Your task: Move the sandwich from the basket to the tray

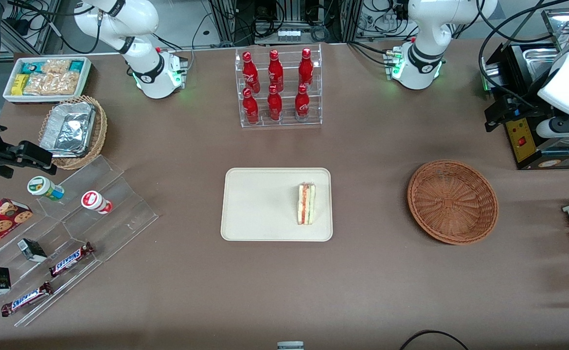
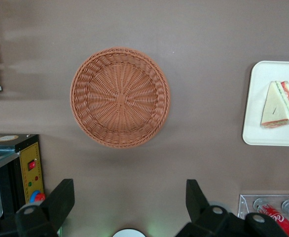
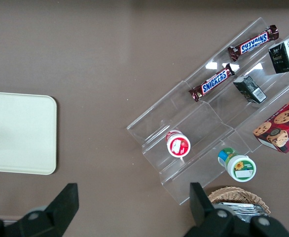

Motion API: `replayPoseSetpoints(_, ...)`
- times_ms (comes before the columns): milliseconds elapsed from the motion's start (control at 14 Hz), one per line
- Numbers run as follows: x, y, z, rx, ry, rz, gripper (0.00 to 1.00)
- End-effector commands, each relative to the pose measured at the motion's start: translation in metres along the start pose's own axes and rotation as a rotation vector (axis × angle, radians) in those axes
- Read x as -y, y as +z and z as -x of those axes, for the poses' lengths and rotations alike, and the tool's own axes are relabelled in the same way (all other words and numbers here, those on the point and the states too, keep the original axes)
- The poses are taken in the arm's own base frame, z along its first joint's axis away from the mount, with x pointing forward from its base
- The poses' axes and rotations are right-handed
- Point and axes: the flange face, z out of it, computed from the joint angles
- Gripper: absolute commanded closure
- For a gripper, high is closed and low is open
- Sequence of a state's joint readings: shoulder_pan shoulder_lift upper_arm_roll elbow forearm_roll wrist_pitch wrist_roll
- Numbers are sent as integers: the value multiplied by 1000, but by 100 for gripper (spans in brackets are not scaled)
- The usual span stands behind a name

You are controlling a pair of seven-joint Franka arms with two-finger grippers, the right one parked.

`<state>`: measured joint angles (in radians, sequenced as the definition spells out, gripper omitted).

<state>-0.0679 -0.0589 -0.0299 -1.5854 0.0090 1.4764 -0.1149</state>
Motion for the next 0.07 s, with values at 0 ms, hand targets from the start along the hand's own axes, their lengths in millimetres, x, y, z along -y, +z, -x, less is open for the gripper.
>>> replayPoseSetpoints(0, 3, -10, 6, 5, 13, -4, 0)
